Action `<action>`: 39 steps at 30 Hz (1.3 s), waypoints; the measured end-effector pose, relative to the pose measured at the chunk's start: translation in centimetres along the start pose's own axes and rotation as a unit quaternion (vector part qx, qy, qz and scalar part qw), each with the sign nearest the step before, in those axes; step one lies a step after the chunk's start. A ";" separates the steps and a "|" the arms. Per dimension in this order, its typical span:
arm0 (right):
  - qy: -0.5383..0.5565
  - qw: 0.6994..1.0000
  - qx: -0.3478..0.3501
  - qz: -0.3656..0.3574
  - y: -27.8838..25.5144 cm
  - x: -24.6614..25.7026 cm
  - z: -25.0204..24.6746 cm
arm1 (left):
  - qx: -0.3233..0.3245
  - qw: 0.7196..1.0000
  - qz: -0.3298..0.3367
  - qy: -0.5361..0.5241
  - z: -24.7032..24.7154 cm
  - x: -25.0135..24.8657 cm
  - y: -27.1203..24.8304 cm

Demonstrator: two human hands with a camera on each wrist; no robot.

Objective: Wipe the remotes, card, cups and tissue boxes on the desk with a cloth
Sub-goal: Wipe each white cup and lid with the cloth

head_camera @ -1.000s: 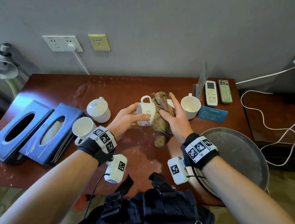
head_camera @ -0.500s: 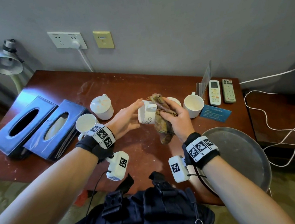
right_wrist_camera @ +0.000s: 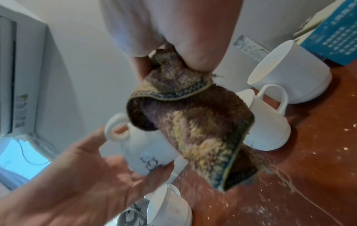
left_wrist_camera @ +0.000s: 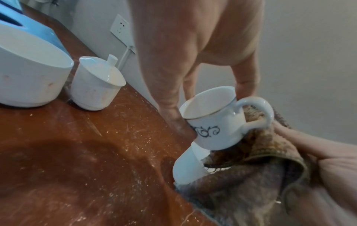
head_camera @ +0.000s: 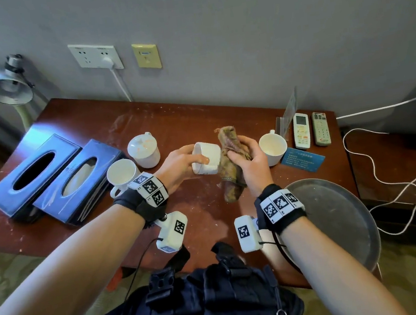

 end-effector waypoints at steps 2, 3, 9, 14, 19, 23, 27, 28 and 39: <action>0.008 1.000 -0.003 0.000 0.4 0.3 -0.3 | 0.002 1.000 0.006 0.000 -0.2 0.1 0.0; 0.010 1.000 0.006 -0.001 0.5 0.5 -0.3 | 0.006 1.000 0.009 0.005 -0.3 0.1 -0.1; -0.036 0.991 0.122 -0.051 -0.3 1.7 1.3 | 0.029 0.999 0.015 0.032 0.4 -0.3 -1.1; -0.066 0.984 0.160 -0.038 0.6 1.6 1.8 | 0.031 0.993 0.056 0.099 0.2 -0.5 -1.2; -0.109 0.986 0.127 -0.006 1.9 1.8 2.4 | 0.012 0.972 0.079 0.219 0.3 -0.3 -1.2; -0.191 0.967 0.154 -0.068 0.5 1.7 1.8 | 0.000 0.977 0.072 0.199 0.1 -0.3 -1.5; -0.194 0.956 0.197 -0.098 -0.6 1.0 2.0 | -0.009 0.982 0.062 0.177 -0.1 -0.2 -1.5; -0.179 0.963 0.186 -0.080 -0.4 0.9 2.1 | -0.013 0.979 0.066 0.194 -0.2 0.0 -1.4; -0.008 0.986 0.156 0.061 0.7 0.9 2.1 | 0.039 0.984 0.046 0.170 0.4 0.4 -1.3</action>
Point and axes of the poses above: each hand's wrist, its own y-axis towards the middle knuckle, its own z-axis out of the palm, x = y × z, the point moved 4 cm from there along y, towards the middle knuckle, and after that the axes turned 4 degrees about -y, right-handed, at the moved point
